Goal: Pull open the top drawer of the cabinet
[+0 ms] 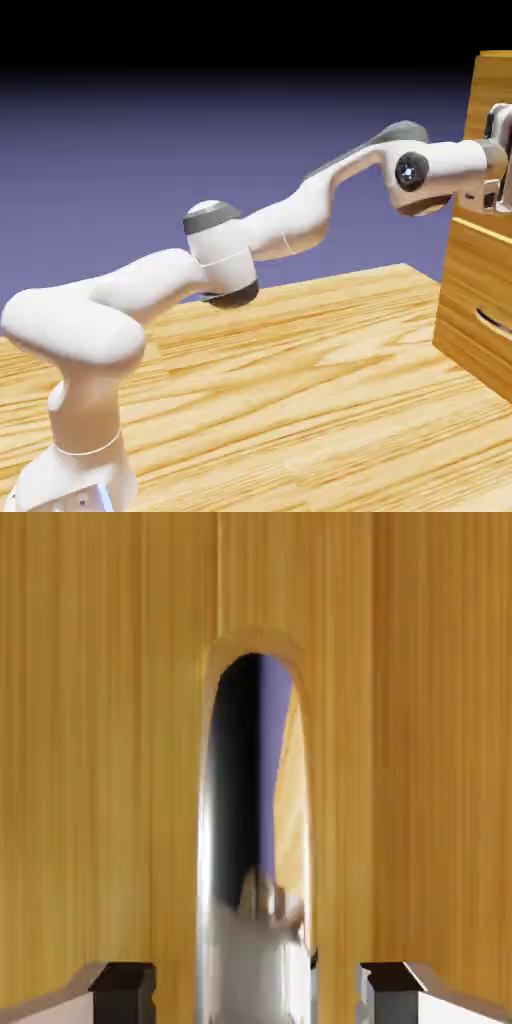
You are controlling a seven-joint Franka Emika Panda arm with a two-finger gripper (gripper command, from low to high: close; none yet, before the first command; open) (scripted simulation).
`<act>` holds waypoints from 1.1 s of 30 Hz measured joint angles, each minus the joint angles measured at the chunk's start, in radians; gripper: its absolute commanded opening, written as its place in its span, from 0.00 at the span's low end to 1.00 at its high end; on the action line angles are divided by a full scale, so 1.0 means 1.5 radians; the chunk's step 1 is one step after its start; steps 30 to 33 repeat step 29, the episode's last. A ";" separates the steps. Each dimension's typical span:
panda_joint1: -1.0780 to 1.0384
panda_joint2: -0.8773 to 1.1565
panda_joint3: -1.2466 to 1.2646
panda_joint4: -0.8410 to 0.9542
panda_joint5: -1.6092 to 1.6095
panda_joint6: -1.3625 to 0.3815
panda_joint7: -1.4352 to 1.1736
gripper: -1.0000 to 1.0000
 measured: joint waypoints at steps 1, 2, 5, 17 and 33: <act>0.013 0.003 0.000 -0.024 0.001 -0.010 -0.005 0.00; 0.027 0.005 0.000 -0.048 0.002 -0.021 -0.010 0.00; 0.067 0.013 -0.002 -0.121 0.004 -0.052 -0.023 0.00; 0.230 0.043 -0.017 -0.411 -0.011 -0.177 -0.068 0.00; 0.363 0.070 -0.051 -0.638 -0.055 -0.273 -0.093 1.00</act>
